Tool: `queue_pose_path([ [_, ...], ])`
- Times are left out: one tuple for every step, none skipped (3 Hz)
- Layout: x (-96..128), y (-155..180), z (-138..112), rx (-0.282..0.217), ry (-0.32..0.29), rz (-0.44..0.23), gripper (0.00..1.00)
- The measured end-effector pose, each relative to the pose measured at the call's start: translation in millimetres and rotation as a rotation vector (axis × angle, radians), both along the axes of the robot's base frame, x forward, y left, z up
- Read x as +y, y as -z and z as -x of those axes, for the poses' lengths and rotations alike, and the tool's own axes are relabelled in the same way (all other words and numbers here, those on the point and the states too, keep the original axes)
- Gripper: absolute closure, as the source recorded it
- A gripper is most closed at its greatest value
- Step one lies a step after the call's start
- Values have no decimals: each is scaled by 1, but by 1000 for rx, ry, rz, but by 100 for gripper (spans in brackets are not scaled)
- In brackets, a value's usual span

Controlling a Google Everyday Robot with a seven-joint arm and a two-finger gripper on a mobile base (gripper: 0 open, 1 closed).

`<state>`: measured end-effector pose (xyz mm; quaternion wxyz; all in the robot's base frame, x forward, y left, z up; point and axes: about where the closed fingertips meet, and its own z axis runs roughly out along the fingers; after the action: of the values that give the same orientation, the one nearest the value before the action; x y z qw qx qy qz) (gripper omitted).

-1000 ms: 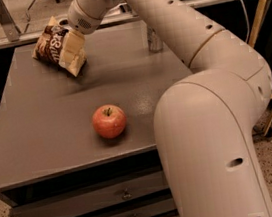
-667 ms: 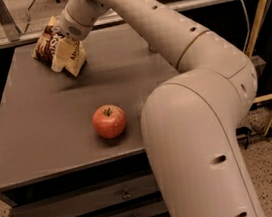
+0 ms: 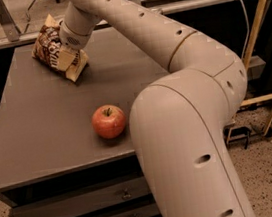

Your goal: Move brown chip bag near apple

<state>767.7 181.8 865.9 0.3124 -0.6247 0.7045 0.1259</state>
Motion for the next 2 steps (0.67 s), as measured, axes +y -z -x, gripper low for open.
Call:
queue_pose_path([
  [-8, -1, -1, 4, -11, 3, 87],
  [-27, -30, -2, -57, -55, -15, 100],
])
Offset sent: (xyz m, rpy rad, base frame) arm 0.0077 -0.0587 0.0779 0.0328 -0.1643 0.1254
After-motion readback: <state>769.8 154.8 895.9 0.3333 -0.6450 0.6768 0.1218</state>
